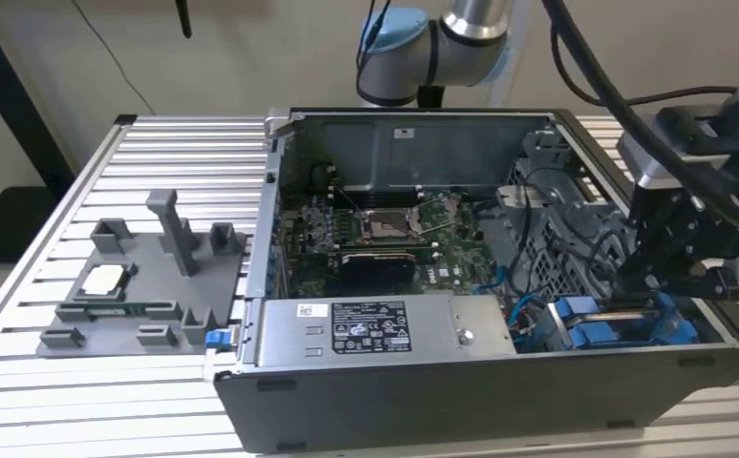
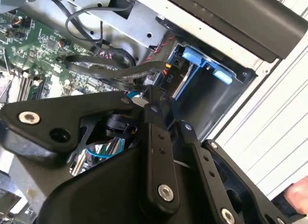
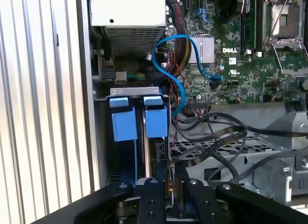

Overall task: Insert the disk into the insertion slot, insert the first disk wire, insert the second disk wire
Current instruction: 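Insert the second disk wire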

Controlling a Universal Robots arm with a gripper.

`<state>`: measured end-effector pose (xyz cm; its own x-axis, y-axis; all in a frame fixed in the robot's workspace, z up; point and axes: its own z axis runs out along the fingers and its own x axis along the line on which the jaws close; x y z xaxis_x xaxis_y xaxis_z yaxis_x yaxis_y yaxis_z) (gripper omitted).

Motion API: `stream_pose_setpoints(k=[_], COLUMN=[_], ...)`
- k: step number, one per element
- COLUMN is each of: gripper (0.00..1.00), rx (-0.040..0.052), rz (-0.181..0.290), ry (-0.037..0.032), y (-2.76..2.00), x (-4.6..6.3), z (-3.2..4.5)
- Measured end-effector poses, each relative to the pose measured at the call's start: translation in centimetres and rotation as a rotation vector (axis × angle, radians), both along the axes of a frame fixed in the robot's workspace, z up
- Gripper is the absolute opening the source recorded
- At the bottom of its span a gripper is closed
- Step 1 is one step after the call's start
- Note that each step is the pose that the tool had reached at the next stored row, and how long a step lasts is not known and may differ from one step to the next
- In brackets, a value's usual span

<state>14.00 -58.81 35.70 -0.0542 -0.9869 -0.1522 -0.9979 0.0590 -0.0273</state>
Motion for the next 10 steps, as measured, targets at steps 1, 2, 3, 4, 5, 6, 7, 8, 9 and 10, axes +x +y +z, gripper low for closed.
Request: stream_pose_setpoints(k=[1,2,3,4,5,6,7,8,9,10], gripper=[0.24,0.24,0.24,0.24,0.24,0.24,0.24,0.24,0.24,0.24], rx=[0.0002,-0.0001,0.0001,0.0002,-0.0001,0.0000,-0.0002,-0.0002,-0.0002,-0.0003], rz=[0.000,0.000,0.000,0.000,0.000,0.000,0.000,0.000,0.000,0.000], ry=[0.0000,0.0000,0.0000,0.0000,0.0000,0.0000,0.0000,0.0000,0.0000,0.0000], y=[0.00,0.00,0.00,0.00,0.00,0.00,0.00,0.00,0.00,0.00], x=[0.0,0.0,0.0,0.0,0.0,0.0,0.0,0.0,0.0,0.0], z=[0.14,0.30,0.42,0.55,0.69,0.83,1.00,1.16,1.29,1.44])
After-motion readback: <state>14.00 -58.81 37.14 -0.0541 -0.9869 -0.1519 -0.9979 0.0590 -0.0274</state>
